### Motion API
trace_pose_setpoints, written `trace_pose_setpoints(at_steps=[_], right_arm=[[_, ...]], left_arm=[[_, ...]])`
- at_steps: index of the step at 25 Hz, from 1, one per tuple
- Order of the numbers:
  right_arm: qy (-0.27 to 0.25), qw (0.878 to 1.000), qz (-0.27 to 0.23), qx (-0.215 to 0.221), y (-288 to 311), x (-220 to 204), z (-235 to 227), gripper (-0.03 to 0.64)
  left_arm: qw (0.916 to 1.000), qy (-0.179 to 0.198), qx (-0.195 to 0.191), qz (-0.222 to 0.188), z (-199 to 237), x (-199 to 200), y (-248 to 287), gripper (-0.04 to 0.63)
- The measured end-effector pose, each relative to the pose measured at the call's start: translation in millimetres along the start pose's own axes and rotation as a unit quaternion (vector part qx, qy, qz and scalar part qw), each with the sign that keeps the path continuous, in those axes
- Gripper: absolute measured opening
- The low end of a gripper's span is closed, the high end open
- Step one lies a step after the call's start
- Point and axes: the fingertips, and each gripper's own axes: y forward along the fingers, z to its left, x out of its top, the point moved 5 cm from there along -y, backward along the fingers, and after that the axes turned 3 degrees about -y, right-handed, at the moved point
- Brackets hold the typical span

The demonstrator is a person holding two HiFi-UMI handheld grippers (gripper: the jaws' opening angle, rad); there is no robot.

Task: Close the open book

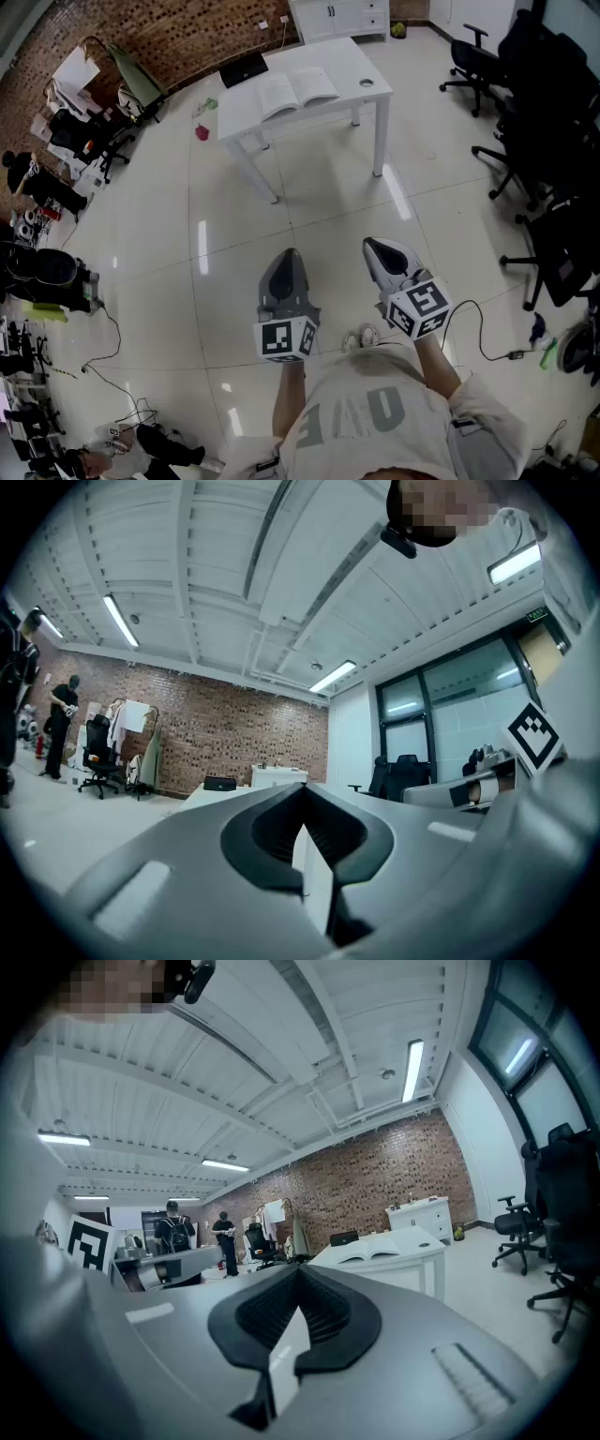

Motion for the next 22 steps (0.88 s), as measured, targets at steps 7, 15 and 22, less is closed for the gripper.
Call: trace_pose_setpoints(at_steps=[7, 15, 22], right_arm=[[0.016, 1.000, -0.007, 0.009, -1.2, -1.2, -5.8, 0.002], [0.016, 1.000, -0.011, 0.021, -4.1, -4.6, -12.0, 0.002], [0.034, 0.998, -0.021, 0.043, -8.2, -9.8, -18.8, 0.005]], left_arm=[[0.9999, -0.002, 0.010, 0.000, -3.3, -3.3, 7.7, 0.011], [1.0000, -0.004, 0.008, -0.002, -17.4, -7.0, 12.6, 0.011], [0.9998, -0.004, 0.018, 0.002, -15.2, -14.3, 17.1, 0.011]])
